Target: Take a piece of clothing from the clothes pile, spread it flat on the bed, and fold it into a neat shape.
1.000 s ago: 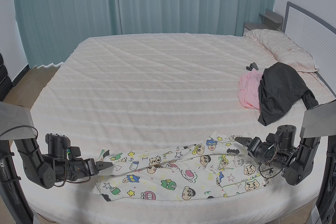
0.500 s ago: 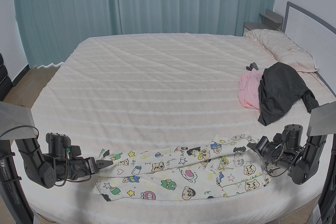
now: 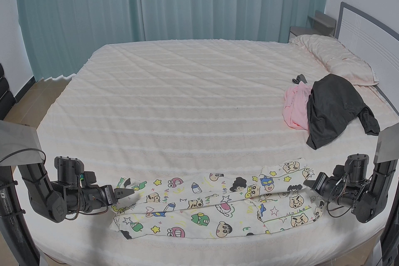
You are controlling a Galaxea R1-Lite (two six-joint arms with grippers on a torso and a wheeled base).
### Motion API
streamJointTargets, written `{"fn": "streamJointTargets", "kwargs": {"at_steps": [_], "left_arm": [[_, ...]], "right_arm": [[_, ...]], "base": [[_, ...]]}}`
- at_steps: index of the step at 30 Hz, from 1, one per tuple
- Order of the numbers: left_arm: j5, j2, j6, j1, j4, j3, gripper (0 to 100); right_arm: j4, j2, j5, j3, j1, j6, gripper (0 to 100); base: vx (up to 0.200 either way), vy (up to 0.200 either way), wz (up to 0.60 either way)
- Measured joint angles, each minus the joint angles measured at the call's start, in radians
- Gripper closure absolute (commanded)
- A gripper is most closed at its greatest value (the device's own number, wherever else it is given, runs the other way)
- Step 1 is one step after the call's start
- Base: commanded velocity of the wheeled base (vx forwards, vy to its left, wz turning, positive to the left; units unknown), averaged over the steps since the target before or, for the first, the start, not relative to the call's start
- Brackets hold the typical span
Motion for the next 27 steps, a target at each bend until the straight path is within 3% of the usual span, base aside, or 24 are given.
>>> {"fn": "streamJointTargets", "kwargs": {"at_steps": [5,6,18,27], "left_arm": [[0.001,-0.001,0.0,0.003,0.0,-0.007,0],[0.001,-0.001,0.0,0.004,0.0,-0.008,0],[0.004,-0.002,-0.007,0.026,0.0,-0.033,0],[0.016,-0.019,-0.122,0.028,0.01,-0.143,0]], "right_arm": [[-0.003,0.031,-0.002,0.026,-0.001,-0.056,100],[-0.004,0.037,-0.003,0.028,-0.001,-0.06,0],[-0.014,0.025,-0.009,0.043,-0.003,-0.072,0],[-0.017,-0.022,-0.008,0.031,-0.005,-0.062,0]], "base": [[0.0,0.0,0.0],[0.0,0.0,0.0],[0.0,0.0,0.0],[0.0,0.0,0.0]]}}
